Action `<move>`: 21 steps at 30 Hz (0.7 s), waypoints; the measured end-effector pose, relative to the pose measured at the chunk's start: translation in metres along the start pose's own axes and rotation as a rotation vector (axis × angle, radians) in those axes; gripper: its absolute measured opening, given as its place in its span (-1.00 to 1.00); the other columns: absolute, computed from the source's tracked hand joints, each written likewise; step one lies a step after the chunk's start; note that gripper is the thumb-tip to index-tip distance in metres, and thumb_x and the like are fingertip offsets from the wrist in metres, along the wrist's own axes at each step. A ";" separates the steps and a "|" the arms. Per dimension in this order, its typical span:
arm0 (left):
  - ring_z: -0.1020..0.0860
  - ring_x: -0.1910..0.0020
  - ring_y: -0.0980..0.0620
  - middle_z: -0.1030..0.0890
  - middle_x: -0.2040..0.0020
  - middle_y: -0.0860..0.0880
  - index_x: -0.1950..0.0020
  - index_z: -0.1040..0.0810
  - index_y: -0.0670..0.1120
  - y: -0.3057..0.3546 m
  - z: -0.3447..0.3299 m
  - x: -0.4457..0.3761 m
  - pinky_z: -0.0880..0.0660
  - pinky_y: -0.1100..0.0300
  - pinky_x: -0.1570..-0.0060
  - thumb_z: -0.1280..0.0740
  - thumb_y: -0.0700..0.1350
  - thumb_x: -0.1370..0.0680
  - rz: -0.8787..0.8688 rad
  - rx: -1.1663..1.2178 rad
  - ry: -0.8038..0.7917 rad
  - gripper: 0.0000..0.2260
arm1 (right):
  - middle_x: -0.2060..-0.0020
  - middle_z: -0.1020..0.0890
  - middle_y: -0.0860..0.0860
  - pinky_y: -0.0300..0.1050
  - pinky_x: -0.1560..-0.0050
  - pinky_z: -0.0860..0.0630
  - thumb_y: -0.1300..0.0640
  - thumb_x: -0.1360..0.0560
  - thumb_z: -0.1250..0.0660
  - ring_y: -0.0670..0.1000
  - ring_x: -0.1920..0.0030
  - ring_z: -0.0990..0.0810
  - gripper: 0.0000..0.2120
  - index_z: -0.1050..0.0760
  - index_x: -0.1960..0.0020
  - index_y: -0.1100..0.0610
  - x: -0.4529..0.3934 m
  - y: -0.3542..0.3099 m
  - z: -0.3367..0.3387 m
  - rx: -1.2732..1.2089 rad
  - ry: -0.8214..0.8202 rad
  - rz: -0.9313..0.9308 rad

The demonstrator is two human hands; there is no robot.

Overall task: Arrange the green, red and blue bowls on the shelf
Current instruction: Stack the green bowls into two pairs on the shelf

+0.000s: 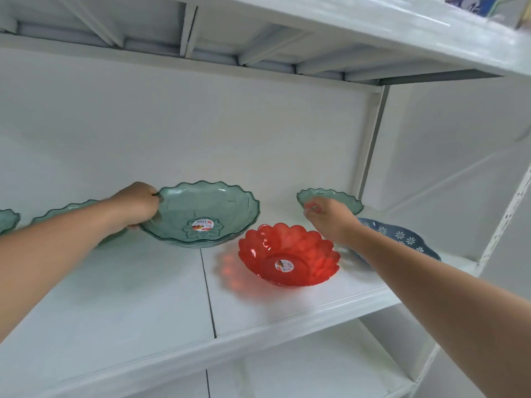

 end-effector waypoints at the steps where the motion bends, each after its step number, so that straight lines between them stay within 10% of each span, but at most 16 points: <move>1: -0.61 0.21 -0.18 -0.72 0.13 -0.15 -0.10 -0.62 -0.16 0.012 -0.007 -0.004 -0.54 0.13 0.32 -0.22 -0.15 -0.71 0.013 0.031 -0.015 -0.81 | -0.09 -0.72 0.07 -0.03 -0.11 -0.56 0.06 -0.65 -0.23 0.17 -0.13 -0.65 -0.68 -0.64 -0.30 0.11 -0.005 0.010 0.005 0.005 0.012 -0.020; 21: -0.53 0.34 -0.11 -0.72 -0.05 -0.37 -0.20 -0.59 -0.28 0.211 -0.197 -0.074 -0.45 0.17 0.39 -0.17 -0.29 -0.65 0.252 0.267 0.019 -0.75 | -0.28 -0.64 0.16 0.03 -0.18 -0.62 -0.02 -0.63 -0.20 0.20 -0.14 -0.65 -0.62 -0.56 -0.33 0.13 -0.202 0.274 0.047 0.097 -0.129 -0.188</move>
Point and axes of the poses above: each hand's wrist, its own x-axis away from the middle knuckle, its own z-axis out of the back of the hand, y = z × x, the point moved 3 cm from there along -x, towards the middle knuckle
